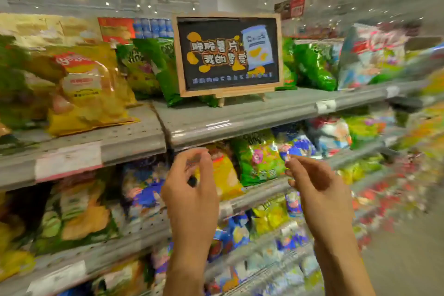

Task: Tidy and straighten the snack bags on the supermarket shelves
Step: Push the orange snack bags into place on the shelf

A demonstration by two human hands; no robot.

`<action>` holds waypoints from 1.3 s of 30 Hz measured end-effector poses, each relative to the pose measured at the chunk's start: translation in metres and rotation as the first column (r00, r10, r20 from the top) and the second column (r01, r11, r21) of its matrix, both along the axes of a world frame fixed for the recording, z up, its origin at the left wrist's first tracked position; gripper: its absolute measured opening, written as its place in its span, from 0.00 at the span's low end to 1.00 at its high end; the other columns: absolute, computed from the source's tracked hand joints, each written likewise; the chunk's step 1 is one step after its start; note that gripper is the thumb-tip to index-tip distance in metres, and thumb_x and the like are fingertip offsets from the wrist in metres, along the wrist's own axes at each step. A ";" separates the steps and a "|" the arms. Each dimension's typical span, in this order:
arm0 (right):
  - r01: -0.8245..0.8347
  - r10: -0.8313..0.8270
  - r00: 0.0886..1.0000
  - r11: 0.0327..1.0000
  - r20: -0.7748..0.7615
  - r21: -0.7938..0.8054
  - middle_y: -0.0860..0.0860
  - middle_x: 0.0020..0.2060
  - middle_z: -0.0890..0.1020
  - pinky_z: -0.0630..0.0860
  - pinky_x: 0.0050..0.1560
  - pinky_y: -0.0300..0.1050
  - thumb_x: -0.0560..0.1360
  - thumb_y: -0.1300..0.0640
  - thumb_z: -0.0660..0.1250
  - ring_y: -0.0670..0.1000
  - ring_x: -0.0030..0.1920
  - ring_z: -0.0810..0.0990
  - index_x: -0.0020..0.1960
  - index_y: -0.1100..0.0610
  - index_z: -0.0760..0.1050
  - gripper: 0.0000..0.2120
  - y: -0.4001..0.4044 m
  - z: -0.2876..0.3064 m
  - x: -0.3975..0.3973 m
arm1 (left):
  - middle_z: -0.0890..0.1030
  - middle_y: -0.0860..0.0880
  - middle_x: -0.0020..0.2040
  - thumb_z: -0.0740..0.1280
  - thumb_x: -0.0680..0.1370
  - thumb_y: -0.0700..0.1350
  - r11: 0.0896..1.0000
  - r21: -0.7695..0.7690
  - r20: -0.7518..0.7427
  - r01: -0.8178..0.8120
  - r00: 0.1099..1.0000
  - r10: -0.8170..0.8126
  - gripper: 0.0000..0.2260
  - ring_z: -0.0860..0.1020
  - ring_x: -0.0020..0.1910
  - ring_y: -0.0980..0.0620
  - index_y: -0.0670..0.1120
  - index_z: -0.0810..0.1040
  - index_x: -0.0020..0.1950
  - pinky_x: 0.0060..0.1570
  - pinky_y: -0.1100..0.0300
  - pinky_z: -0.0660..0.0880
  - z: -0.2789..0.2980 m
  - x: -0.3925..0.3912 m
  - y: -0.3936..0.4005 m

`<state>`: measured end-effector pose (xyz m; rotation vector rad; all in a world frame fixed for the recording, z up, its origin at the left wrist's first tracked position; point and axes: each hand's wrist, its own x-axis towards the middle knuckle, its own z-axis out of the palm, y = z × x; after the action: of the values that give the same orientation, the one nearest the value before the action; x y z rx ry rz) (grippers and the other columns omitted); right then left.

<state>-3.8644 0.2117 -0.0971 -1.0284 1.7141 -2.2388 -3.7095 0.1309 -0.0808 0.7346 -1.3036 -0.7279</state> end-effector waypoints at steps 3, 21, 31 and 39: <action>0.083 -0.083 0.996 0.996 -0.013 0.030 0.49 0.43 0.87 0.81 0.58 0.61 0.75 0.52 0.72 0.50 0.48 0.86 0.47 0.50 0.83 0.03 0.040 -0.012 -0.078 | 0.84 0.53 0.44 0.69 0.80 0.41 0.990 0.071 -0.012 0.119 0.993 -0.119 0.05 0.82 0.47 0.55 0.51 0.81 0.47 0.55 0.54 0.78 -0.012 -0.079 0.017; 0.340 -0.354 0.933 0.928 0.072 0.152 0.52 0.43 0.88 0.79 0.60 0.64 0.70 0.44 0.73 0.55 0.49 0.86 0.50 0.53 0.83 0.15 0.129 -0.047 -0.419 | 0.86 0.49 0.44 0.68 0.79 0.45 0.716 0.351 -0.044 0.603 0.775 -0.631 0.05 0.84 0.48 0.50 0.45 0.81 0.52 0.51 0.55 0.79 -0.045 -0.447 0.036; 0.409 -0.409 0.913 0.912 -0.005 -0.021 0.51 0.43 0.88 0.82 0.45 0.37 0.69 0.44 0.73 0.48 0.45 0.88 0.48 0.46 0.85 0.10 0.072 0.003 -0.612 | 0.86 0.49 0.43 0.69 0.76 0.49 0.735 0.160 -0.124 0.659 0.752 -0.648 0.07 0.85 0.47 0.52 0.46 0.82 0.48 0.52 0.54 0.78 0.019 -0.612 -0.038; 0.286 -0.286 0.958 0.956 0.019 -0.065 0.49 0.42 0.88 0.82 0.43 0.36 0.78 0.54 0.71 0.48 0.45 0.87 0.49 0.53 0.82 0.03 -0.009 0.019 -0.695 | 0.86 0.47 0.42 0.68 0.72 0.50 0.788 0.053 -0.148 0.614 0.785 -0.602 0.12 0.85 0.45 0.48 0.43 0.81 0.49 0.45 0.62 0.82 0.050 -0.671 -0.073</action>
<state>-4.5591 0.2026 -0.0777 -0.8249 1.9038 -2.4830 -4.3808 0.0577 -0.0309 0.3183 -1.4061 -1.3501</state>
